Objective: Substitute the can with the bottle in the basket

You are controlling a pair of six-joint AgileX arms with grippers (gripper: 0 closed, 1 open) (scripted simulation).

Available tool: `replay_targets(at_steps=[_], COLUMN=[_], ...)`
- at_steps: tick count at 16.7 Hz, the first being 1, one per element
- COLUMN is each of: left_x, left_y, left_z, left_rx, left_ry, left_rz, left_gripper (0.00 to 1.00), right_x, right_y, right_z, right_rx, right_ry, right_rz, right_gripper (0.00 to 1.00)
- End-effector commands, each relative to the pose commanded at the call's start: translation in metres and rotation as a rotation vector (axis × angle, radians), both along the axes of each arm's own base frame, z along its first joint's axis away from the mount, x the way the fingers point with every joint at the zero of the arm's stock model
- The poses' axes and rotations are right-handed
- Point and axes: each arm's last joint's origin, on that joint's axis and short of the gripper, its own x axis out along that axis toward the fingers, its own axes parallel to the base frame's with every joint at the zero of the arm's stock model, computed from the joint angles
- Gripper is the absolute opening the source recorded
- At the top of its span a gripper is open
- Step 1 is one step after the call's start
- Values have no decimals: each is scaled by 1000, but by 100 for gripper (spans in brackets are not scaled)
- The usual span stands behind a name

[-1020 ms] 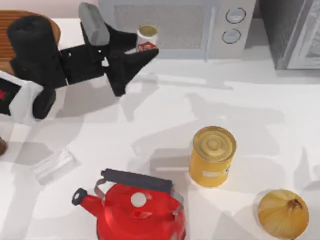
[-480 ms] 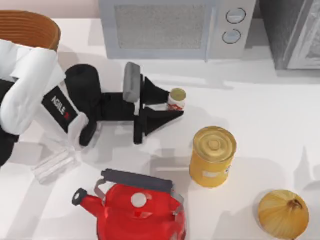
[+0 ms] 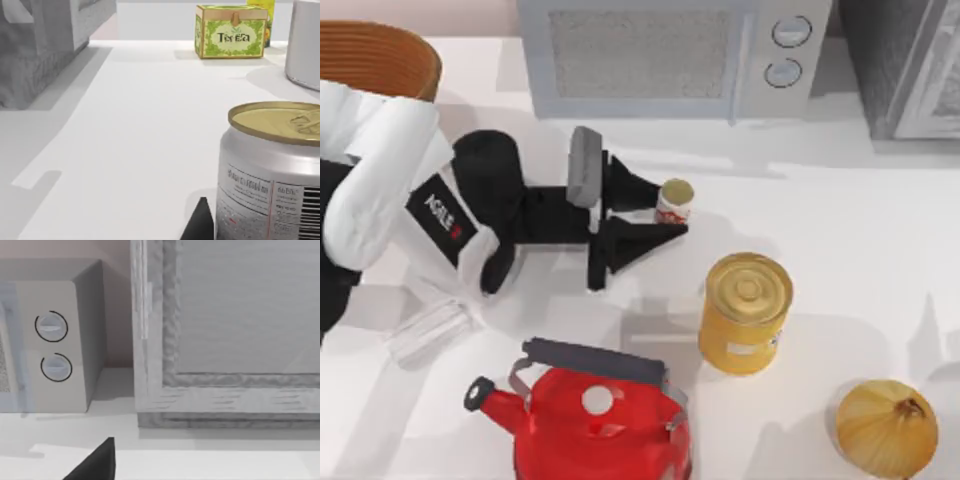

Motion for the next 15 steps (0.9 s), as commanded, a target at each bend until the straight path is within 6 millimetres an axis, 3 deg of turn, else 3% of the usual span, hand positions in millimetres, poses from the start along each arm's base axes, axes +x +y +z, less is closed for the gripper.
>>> replay_targets(at_steps=[11,15], left_x=[0,0], left_y=[0,0], left_z=[0,0], left_rx=[0,0], left_ry=[0,0], left_rz=[0,0], left_gripper=[98,100], right_x=[0,0], right_y=[0,0], right_z=[0,0], right_rx=[0,0], right_ry=[0,0], right_rz=[0,0], right_gripper=[100,100])
